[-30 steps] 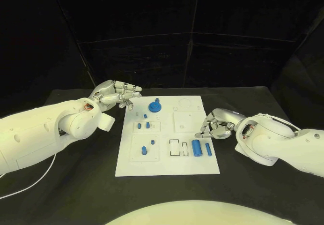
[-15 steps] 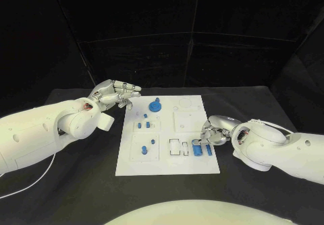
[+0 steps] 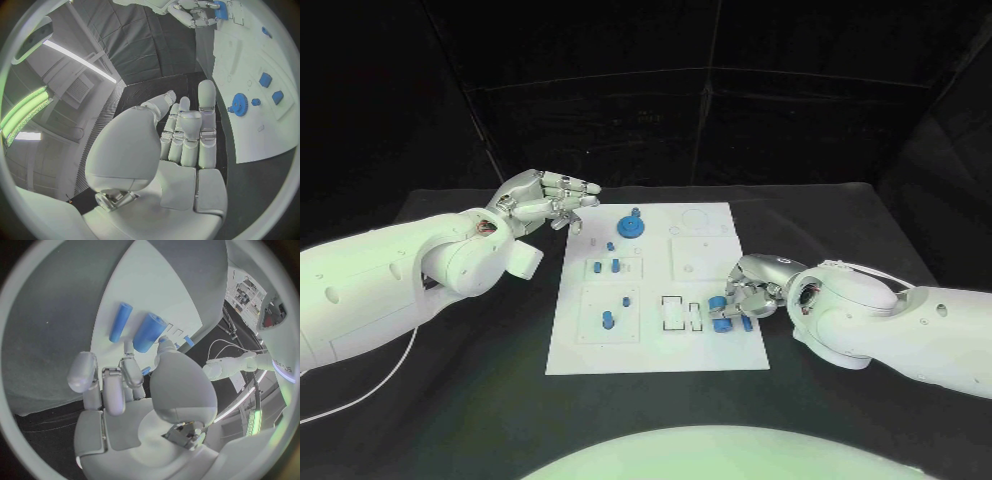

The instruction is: Assemble the parts on the task board

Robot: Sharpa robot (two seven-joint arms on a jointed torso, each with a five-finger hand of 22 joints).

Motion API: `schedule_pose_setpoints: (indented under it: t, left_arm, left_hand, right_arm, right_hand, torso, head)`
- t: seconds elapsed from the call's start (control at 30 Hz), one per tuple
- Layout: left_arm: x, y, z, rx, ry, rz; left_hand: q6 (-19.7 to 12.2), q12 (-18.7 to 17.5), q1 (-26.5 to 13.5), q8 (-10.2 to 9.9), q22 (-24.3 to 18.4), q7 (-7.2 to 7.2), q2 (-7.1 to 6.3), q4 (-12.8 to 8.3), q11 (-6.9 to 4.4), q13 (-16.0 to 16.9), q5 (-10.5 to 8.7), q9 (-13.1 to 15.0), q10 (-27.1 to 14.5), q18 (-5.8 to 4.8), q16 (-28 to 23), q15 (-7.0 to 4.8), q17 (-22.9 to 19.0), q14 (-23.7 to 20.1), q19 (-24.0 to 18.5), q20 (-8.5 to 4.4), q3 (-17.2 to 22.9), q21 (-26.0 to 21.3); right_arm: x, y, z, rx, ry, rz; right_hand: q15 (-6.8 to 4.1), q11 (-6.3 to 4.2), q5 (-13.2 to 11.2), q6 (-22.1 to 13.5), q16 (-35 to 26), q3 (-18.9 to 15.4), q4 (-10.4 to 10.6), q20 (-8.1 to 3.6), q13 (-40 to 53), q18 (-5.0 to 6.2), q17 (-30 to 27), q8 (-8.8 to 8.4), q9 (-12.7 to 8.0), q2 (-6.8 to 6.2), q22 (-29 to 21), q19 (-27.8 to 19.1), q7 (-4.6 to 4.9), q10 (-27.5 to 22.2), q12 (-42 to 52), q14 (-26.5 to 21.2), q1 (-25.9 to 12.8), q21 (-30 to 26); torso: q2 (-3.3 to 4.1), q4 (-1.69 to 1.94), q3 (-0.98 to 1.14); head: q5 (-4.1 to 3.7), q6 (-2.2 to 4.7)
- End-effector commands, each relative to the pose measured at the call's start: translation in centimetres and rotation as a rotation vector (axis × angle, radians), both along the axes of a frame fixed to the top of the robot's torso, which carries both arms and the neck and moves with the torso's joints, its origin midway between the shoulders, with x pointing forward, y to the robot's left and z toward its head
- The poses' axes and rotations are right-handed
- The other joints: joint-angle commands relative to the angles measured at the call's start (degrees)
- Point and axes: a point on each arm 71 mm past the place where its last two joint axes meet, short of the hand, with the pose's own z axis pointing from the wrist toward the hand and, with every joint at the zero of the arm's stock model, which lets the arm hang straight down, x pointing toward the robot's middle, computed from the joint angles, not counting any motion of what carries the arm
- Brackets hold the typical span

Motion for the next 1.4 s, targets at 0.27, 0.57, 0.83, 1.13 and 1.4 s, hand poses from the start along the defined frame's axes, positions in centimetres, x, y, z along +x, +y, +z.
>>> schedule_pose_setpoints:
  t: [0.27,0.57,0.83,1.13,1.4]
  left_arm:
    - [0.0,0.0,0.1,-0.009,0.0,-0.008]
    - [-0.1,0.1,0.1,-0.008,0.001,-0.006]
    - [-0.1,0.1,0.1,-0.008,0.0,-0.006]
    - [0.0,0.0,0.1,-0.008,0.0,-0.007]
    - [0.0,-0.1,0.1,-0.009,0.001,-0.009]
  left_hand:
    - [-0.3,0.2,0.2,0.2,-0.1,0.13,0.55,-0.4,-0.1,0.1,0.2,0.1,-0.4,0.78,0.0,0.01,0.0,-0.2,-0.1,0.27,-0.1,-0.3]
    - [-0.3,0.2,0.2,0.2,-0.1,0.13,0.55,-0.4,-0.1,0.1,0.2,0.1,-0.4,0.78,0.0,0.01,0.0,-0.2,-0.1,0.27,-0.1,-0.3]
    - [-0.3,0.2,0.2,0.2,-0.1,0.13,0.55,-0.4,-0.1,0.1,0.2,0.1,-0.4,0.78,0.0,0.01,0.0,-0.2,-0.1,0.27,-0.1,-0.3]
    - [-0.3,0.2,0.2,0.2,-0.1,0.13,0.55,-0.4,-0.1,0.1,0.2,0.1,-0.4,0.78,0.0,0.01,0.0,-0.2,-0.1,0.27,-0.1,-0.3]
    - [-0.3,0.2,0.2,0.2,-0.1,0.13,0.55,-0.4,-0.1,0.1,0.2,0.1,-0.4,0.78,0.0,0.01,0.0,-0.2,-0.1,0.27,-0.1,-0.3]
  right_arm:
    - [0.0,0.7,-1.3,-0.035,0.039,0.021]
    - [-0.2,1.0,-1.5,-0.023,0.016,0.014]
    - [-0.5,0.7,-0.7,0.064,-0.04,-0.037]
    - [-1.3,0.9,0.5,0.21,-0.078,-0.088]
    - [-1.4,2.1,0.5,0.258,-0.049,-0.085]
  right_hand:
    - [-0.47,-0.33,-0.2,-0.5,0.3,0.0,-0.3,-0.4,0.6,-1.06,5.9,1.21,1.1,0.95,0.1,0.2,-0.48,0.5,0.4,4.2,0.9,0.2]
    - [-0.72,-0.59,5.6,-1.4,0.6,0.5,-1.6,-0.65,2.1,-1.15,6.7,3.17,3.1,3.24,0.6,0.5,-0.71,1.2,1.3,4.4,6.4,0.4]
    - [-0.87,-0.78,12.6,-1.8,0.8,0.5,-2.3,-0.81,3.3,-1.22,7.4,4.12,4.2,4.73,1.0,0.8,-0.87,1.8,2.0,4.5,8.5,0.6]
    - [-0.96,-0.91,15.1,-1.9,1.1,0.3,-2.3,-0.89,4.2,-1.29,8.1,4.49,4.6,5.12,1.4,1.0,-1.0,2.4,2.8,4.6,9.0,0.7]
    - [-0.99,-0.93,15.6,-1.8,1.1,0.1,-1.9,-0.92,4.4,-1.3,8.3,4.6,4.8,5.23,1.4,1.0,-1.02,2.5,2.9,4.7,8.6,0.8]
  torso:
    - [0.04,0.14,0.02]
    - [-0.02,0.0,0.0]
    - [-0.09,0.03,0.03]
    - [-0.03,0.1,-0.03]
    - [-0.02,0.12,-0.02]
  head:
    - [0.23,-0.04]
    - [0.34,-0.09]
    - [0.35,-0.01]
    - [0.26,0.37]
    - [0.49,0.36]
